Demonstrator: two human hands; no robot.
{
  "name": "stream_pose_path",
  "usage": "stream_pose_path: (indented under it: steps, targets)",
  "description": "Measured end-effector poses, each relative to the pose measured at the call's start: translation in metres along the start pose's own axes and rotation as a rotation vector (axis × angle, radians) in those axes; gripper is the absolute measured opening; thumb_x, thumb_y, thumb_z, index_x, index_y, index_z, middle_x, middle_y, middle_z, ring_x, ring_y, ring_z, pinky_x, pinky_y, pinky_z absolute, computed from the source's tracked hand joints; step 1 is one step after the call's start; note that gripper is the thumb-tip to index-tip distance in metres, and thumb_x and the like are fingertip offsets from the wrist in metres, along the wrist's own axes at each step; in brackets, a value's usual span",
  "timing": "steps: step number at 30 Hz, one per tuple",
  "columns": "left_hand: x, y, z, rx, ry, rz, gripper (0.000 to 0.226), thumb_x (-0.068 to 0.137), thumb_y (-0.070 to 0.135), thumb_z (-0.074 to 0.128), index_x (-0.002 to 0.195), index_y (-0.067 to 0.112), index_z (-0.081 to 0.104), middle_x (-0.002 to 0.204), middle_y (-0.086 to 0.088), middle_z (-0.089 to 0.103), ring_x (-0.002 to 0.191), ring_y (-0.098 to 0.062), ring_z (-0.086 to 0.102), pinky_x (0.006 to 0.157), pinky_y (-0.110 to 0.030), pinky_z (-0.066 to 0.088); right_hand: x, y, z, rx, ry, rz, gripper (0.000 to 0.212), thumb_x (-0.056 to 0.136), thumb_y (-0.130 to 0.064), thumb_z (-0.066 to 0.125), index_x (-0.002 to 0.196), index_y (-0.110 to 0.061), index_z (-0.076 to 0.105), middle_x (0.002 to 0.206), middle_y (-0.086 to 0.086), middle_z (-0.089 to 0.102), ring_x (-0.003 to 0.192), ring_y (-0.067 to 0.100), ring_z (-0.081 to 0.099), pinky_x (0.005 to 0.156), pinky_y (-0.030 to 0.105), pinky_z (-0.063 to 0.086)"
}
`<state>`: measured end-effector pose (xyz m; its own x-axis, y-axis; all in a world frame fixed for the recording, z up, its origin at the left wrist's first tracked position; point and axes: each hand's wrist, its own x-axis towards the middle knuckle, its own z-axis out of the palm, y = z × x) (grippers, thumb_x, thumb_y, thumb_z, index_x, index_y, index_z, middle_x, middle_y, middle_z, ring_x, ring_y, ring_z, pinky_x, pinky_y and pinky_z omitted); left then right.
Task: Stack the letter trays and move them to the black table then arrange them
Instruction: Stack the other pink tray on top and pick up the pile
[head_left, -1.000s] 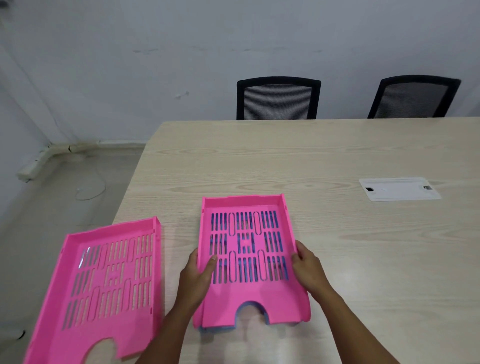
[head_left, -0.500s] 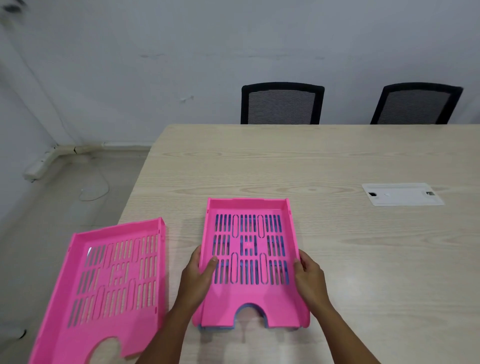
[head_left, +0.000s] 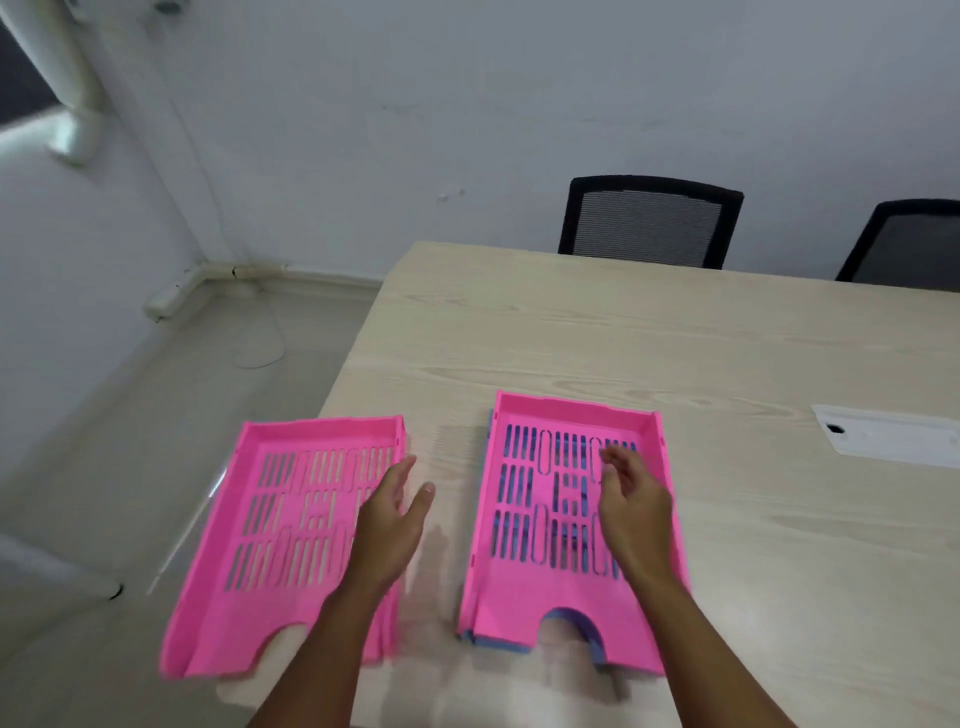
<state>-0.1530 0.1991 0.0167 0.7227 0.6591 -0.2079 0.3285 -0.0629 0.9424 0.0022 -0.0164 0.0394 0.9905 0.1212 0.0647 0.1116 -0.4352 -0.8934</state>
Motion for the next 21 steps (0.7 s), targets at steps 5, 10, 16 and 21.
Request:
stream_pose_path:
  steps: [5, 10, 16, 21]
  targets:
    - [-0.009, -0.014, -0.072, 0.023, 0.175, -0.026, 0.048, 0.095, 0.025, 0.063, 0.142, 0.022, 0.053, 0.150, -0.003, 0.052, 0.142, -0.022, 0.043, 0.115, -0.037, 0.034, -0.029, -0.039, 0.082, 0.063, -0.214, -0.094, 0.029, 0.093, 0.005, 0.057, 0.118, -0.001, 0.070, 0.107, 0.005, 0.071, 0.100, 0.018, 0.066, 0.098, 0.035, 0.052]
    - [-0.015, -0.039, -0.137, 0.094, 0.378, -0.064, 0.045, 0.095, 0.019, 0.063, 0.140, 0.016, 0.055, 0.149, -0.006, 0.054, 0.139, -0.024, 0.048, 0.115, -0.038, 0.036, -0.069, -0.065, 0.151, 0.051, -0.498, -0.087, 0.036, 0.096, -0.002, 0.057, 0.132, -0.002, 0.061, 0.132, 0.013, 0.066, 0.117, 0.017, 0.063, 0.103, 0.024, 0.043]
    - [-0.024, -0.083, -0.178, 0.263, 0.393, -0.263, 0.068, 0.095, 0.019, 0.062, 0.154, 0.004, 0.032, 0.165, -0.016, 0.024, 0.155, -0.028, 0.017, 0.124, -0.041, 0.019, -0.111, -0.048, 0.190, -0.198, -0.707, 0.075, 0.059, 0.101, -0.022, 0.051, 0.155, -0.007, 0.032, 0.156, 0.009, 0.043, 0.140, 0.028, 0.046, 0.116, 0.037, 0.035]
    - [-0.030, -0.094, -0.193, 0.286, 0.321, -0.392, 0.055, 0.098, 0.028, 0.056, 0.148, 0.008, 0.043, 0.126, -0.016, 0.065, 0.108, -0.036, 0.065, 0.084, -0.034, 0.047, -0.132, -0.035, 0.198, -0.195, -0.779, 0.147, 0.031, 0.102, -0.015, 0.046, 0.132, -0.016, 0.056, 0.115, -0.002, 0.067, 0.110, 0.021, 0.065, 0.094, 0.031, 0.050]
